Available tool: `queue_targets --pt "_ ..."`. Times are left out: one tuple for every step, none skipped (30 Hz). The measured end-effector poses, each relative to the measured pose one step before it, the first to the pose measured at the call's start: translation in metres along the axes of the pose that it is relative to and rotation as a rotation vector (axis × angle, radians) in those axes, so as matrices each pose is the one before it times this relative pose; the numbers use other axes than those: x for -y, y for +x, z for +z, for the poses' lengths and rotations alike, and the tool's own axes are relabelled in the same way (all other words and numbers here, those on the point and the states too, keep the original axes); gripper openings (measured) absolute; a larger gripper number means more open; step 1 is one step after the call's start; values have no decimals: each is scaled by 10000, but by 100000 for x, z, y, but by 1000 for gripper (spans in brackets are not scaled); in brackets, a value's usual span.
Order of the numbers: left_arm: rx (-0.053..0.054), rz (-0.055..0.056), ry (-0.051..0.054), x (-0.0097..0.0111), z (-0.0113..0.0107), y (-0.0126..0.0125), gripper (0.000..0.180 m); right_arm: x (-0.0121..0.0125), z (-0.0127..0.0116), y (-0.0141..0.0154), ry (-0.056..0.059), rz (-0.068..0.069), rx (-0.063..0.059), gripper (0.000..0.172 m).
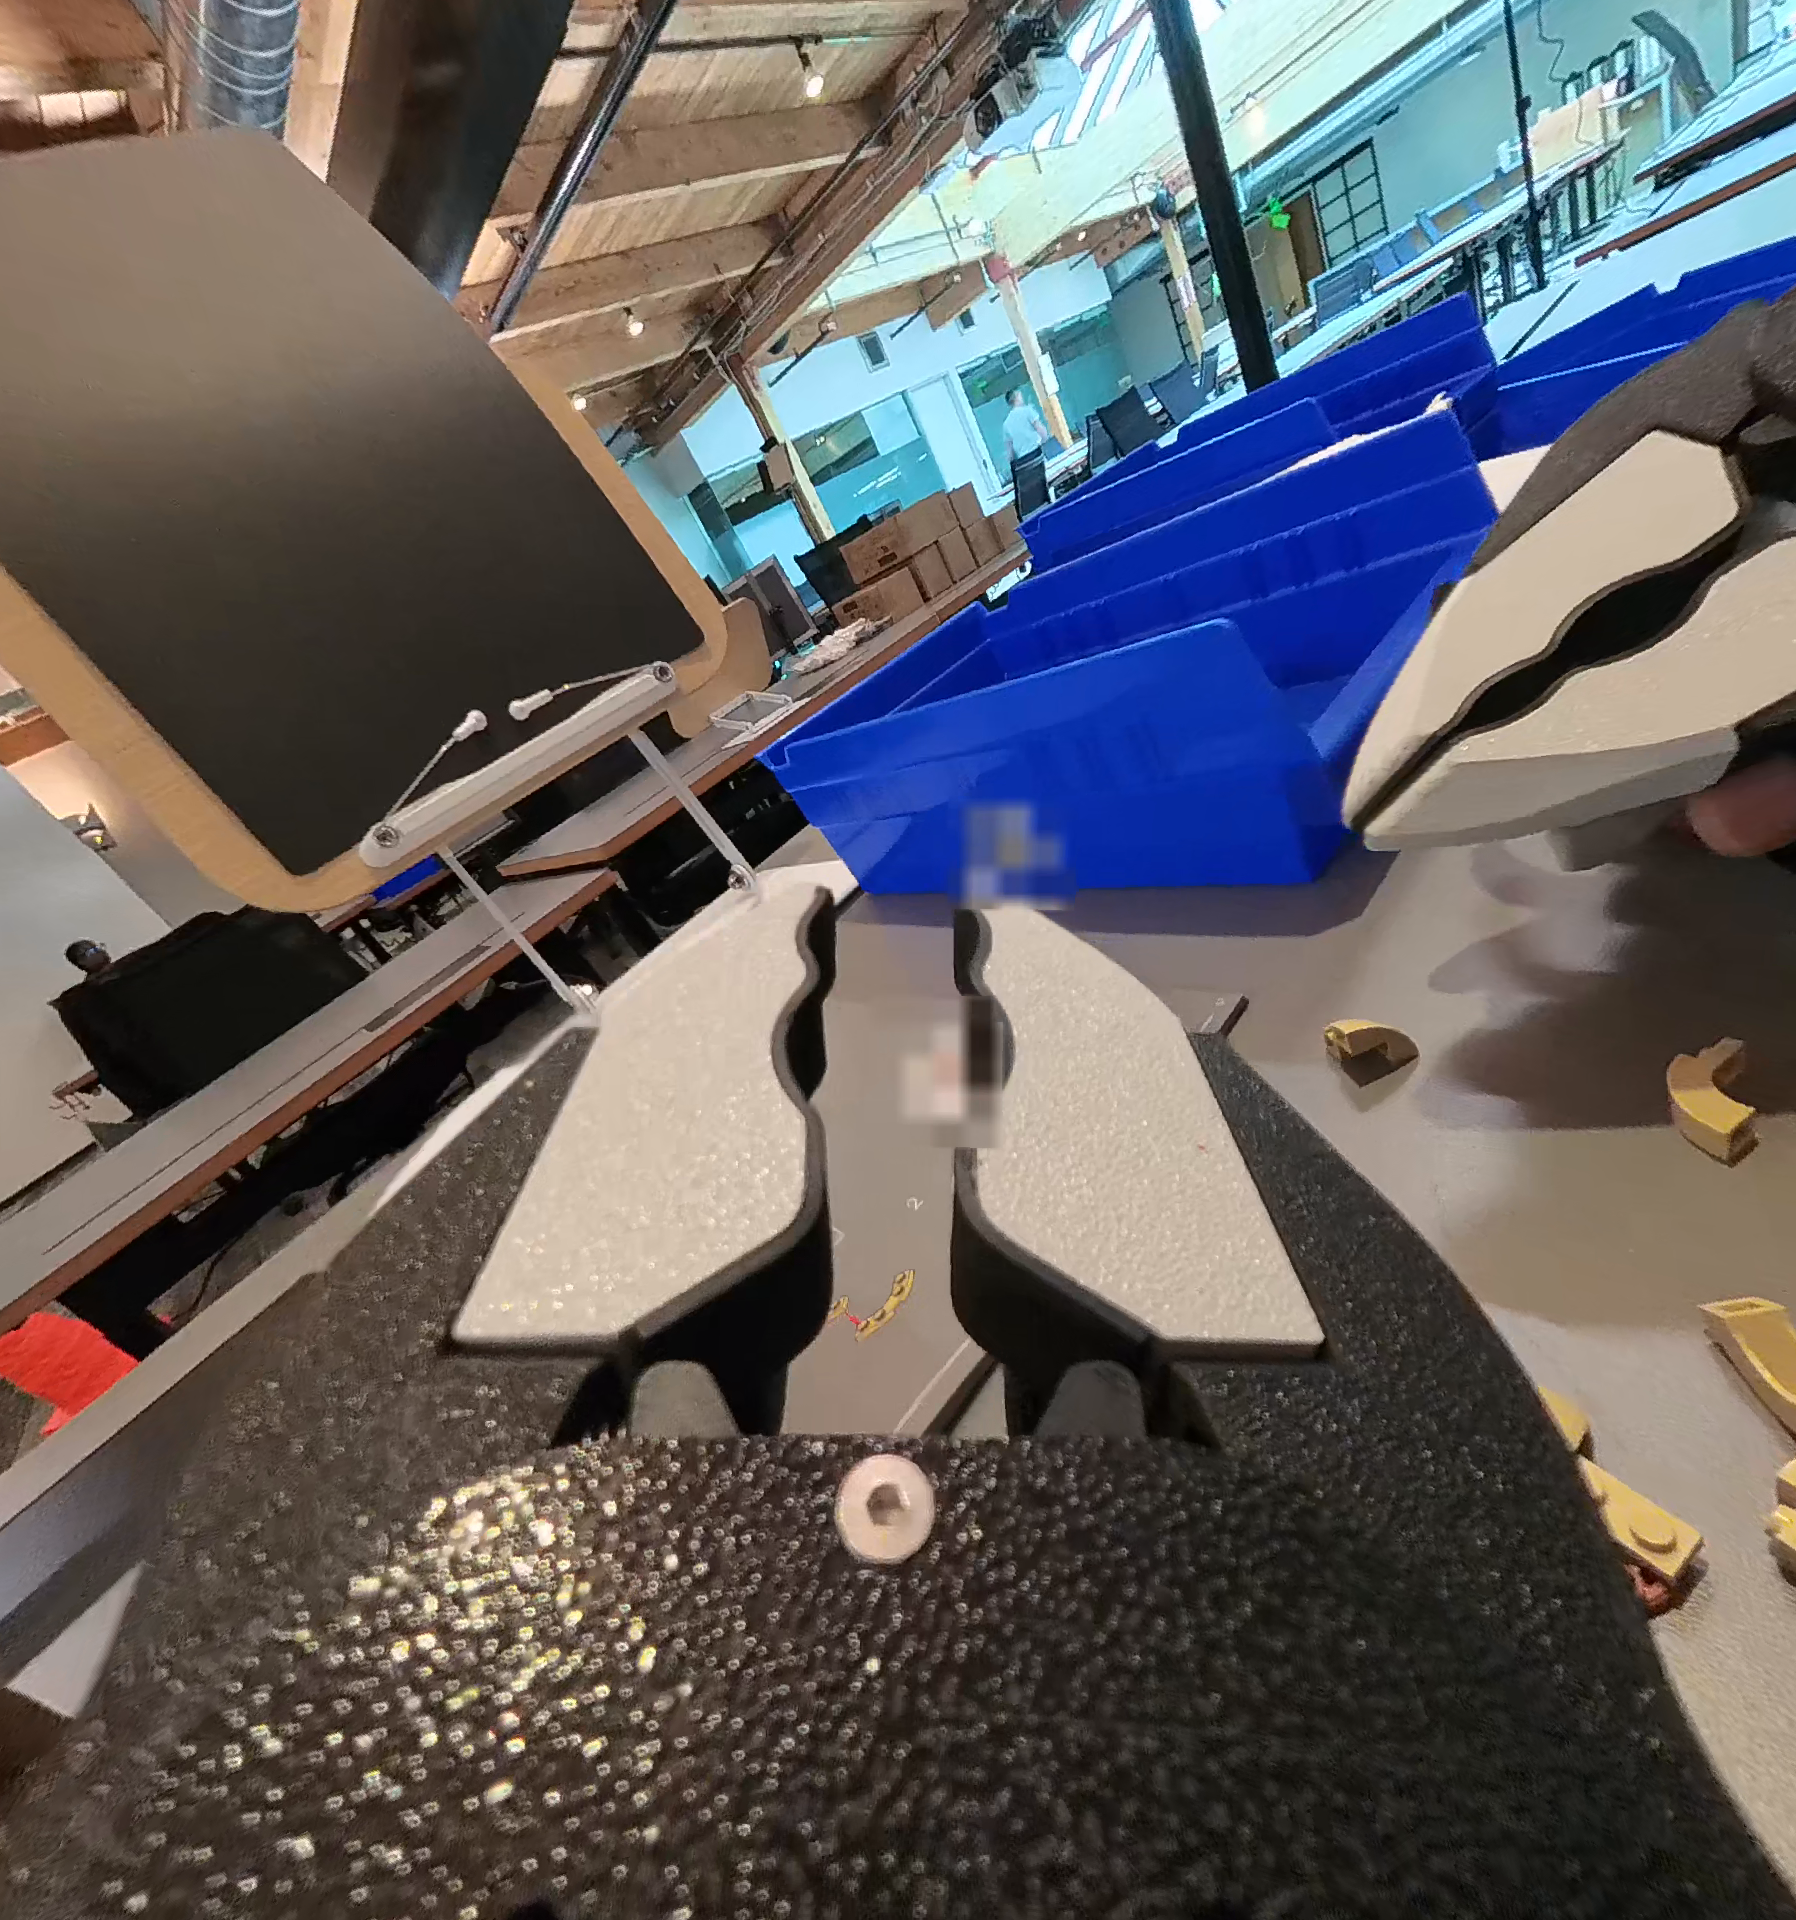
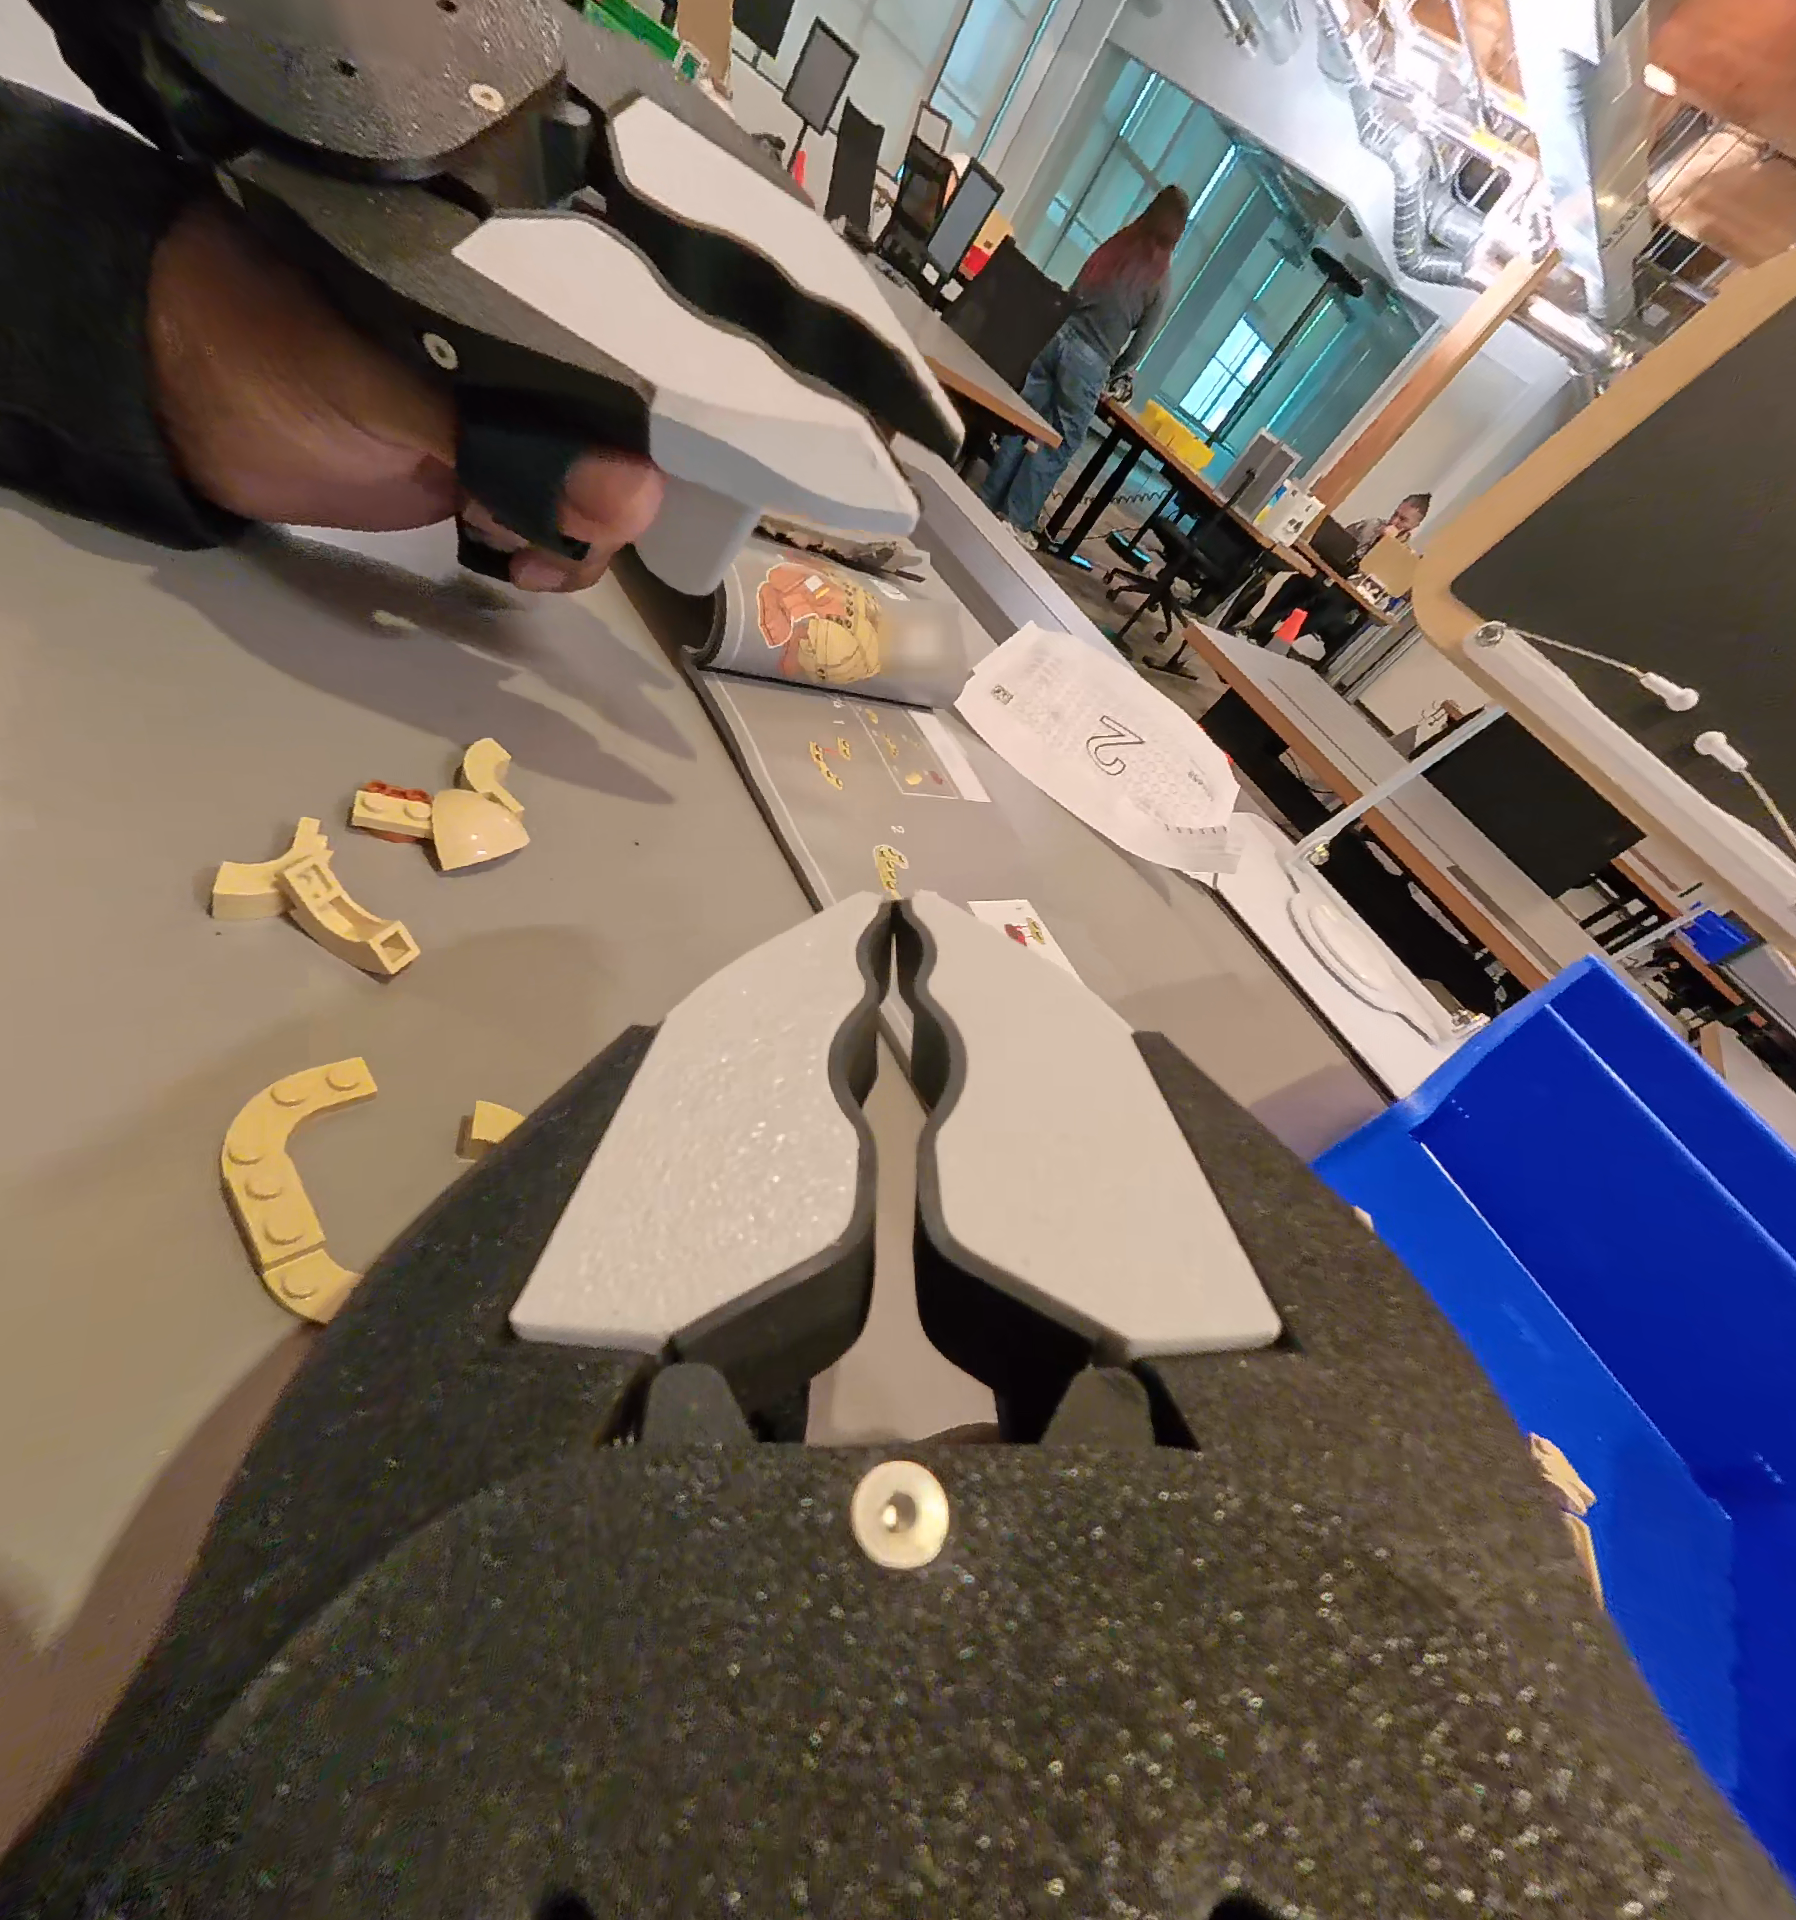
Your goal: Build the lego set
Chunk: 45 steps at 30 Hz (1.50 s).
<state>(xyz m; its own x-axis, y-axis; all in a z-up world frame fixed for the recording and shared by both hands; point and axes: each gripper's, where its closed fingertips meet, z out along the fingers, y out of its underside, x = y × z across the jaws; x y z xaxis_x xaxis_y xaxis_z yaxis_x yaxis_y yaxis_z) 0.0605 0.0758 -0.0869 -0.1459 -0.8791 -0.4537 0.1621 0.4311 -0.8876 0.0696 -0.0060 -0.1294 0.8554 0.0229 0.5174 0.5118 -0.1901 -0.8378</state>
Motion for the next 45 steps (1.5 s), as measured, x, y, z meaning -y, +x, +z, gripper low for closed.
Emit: queue_targets --pt "48 -115 -125 -242 58 -65 21 -28 -74 -64 -9 3 36 0" --pt "17 -136 -65 -148 18 -43 21 2 -113 -103 9 -17 39 0" --pt "-26 -77 -16 -66 -29 13 21 48 -138 -127 31 -56 16 0" --pt "51 63 -2 -32 -85 -92 21 29 -94 -135 17 -92 2 0" --pt "109 160 -13 -1 -109 -174 21 -18 -68 -136 -19 -104 -4 0" --pt "104 163 10 42 -123 -172 21 -3 -48 -69 -4 -102 -33 0" --pt "132 120 110 206 -163 -198 20 56 -47 -88 42 -73 3 0" --pt "74 58 213 357 -183 -117 19 42 -44 -16 36 -18 -3 0" --pt "-61 38 222 371 -143 91 18 45 -42 17 40 16 -2 0" --pt "-67 88 168 298 -123 125 17 54 -52 45 44 31 -11 0" --pt "-86 116 118 186 -81 165 17 -3 -2 21 0 38 8 0" --pt "-145 55 38 45 -17 231 16 -4 -9 40 2 24 -10 0" --pt "-118 -17 -3 -17 -4 185 16 16 -9 22 5 14 -10 0" --pt "-73 -30 34 36 -21 110 16 -21 -1 10 -15 13 3 0" --pt "-62 -20 69 96 -24 88 15 -10 -25 34 -17 32 -19 0" --pt "-59 -10 43 70 -30 70 14 -1 -54 68 -1 59 -26 0" --pt "-26 -5 8 13 -29 11 14 -8 -77 64 -5 80 -7 0" --pt "-11 -12 9 19 -26 6 13 2 -54 62 0 74 -2 0" --pt "-42 -44 30 55 -13 41 13 19 -45 52 23 52 3 0" --pt "-68 -45 41 70 -2 99 12 9 11 16 5 51 32 0" --pt "-68 -17 33 77 3 113 11 -5 23 24 -6 43 21 0" --pt "-134 -8 41 94 5 225 10 -6 22 -9 3 24 41 0" --pt "-209 -4 48 116 13 324 8 25 20 -15 17 7 36 0" --pt "-160 24 38 108 22 293 7 22 16 -2 22 -3 27 0" --pt "-121 51 32 94 37 255 6 -14 29 3 -2 15 27 0" --pt "-139 62 10 61 47 287 6 -21 19 9 -12 35 33 0" --pt "-156 58 -2 41 59 307 6 13 1 27 8 47 26 0" --pt "-177 66 -7 27 69 337 6 7 -2 11 14 50 39 0" --pt "-164 85 -23 14 77 318 6 11 -1 -4 6 48 49 0" --pt "-168 95 -37 -4 86 332 6 3 -3 -30 2 46 60 0" --pt "-169 104 -44 -30 92 333 5 -7 6 -41 -1 41 68 0" --pt "-178 108 -49 -49 80 354 5 -8 15 -58 -4 27 72 0" --pt "-156 112 -58 -68 87 322 4 6 5 -49 -3 13 52 0" --pt "-142 106 -40 -50 77 274 4 -18 14 -77 -10 -3 59 0" --pt "-153 94 -31 -37 68 278 4 -19 11 -81 -14 -14 61 0" --pt "-146 86 -32 -28 52 251 4 -3 14 -69 -10 -20 41 0" --pt "-117 87 -42 -50 38 197 4 -2 1 -76 -3 -25 38 0" --pt "-91 80 -56 -89 33 138 4 2 13 -79 -1 -27 42 0" --pt "-99 57 -50 -88 19 154 4 6 -7 -56 1 -22 30 0" --pt "-117 33 -57 -118 19 166 4 3 3 -40 2 -15 22 0" --pt "-71 40 -64 -127 14 101 4 -8 0 -40 -3 -9 26 0" --pt "-27 59 -62 -103 -2 25 4 1 7 -29 -5 -6 19 0" --pt "-22 60 -44 -69 -20 17 4 2 1 -6 1 -2 6 0" --pt "-13 44 -17 -34 -44 -26 4 0 0 -25 0 1 19 0" --pt "-6 14 -4 -25 -58 -36 4 -8 7 -20 -4 1 23 0"
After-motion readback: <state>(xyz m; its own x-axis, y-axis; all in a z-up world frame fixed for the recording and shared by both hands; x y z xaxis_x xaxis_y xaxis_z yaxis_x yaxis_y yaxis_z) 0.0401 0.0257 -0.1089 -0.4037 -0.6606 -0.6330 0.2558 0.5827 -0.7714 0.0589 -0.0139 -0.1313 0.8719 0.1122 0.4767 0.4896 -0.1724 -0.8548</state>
